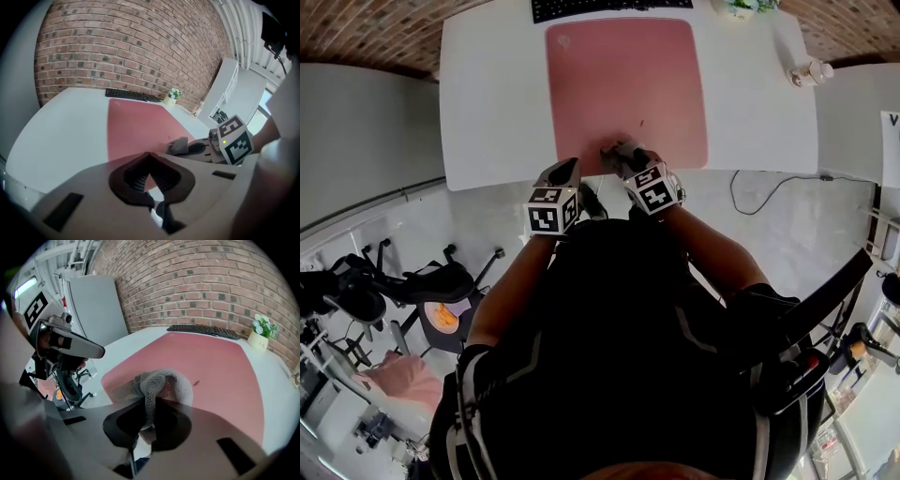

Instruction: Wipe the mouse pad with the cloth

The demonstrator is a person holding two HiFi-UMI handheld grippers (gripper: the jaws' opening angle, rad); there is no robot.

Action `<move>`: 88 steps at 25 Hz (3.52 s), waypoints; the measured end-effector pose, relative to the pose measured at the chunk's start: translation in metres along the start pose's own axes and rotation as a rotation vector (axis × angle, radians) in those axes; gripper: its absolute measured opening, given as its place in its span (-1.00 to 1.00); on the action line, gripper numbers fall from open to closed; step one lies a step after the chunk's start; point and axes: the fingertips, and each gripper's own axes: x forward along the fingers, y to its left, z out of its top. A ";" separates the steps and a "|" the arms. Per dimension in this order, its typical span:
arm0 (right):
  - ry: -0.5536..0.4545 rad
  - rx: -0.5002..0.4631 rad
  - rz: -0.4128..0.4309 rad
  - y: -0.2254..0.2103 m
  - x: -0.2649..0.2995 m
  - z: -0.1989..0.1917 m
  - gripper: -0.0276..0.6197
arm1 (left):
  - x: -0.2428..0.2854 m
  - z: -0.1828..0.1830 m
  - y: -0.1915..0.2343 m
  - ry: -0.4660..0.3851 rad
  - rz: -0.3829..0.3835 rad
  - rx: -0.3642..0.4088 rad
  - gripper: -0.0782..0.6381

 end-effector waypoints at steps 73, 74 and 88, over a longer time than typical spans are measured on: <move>-0.039 0.163 -0.121 -0.037 0.027 0.056 -0.82 | 0.009 0.034 0.046 0.005 -0.064 0.037 -0.78; -0.038 0.173 -0.129 -0.043 0.023 0.052 -0.82 | 0.012 0.036 0.042 0.008 -0.071 0.043 -0.78; -0.039 0.335 -0.269 -0.127 -0.036 -0.004 -0.82 | 0.044 0.057 -0.002 0.034 -0.132 0.103 -0.78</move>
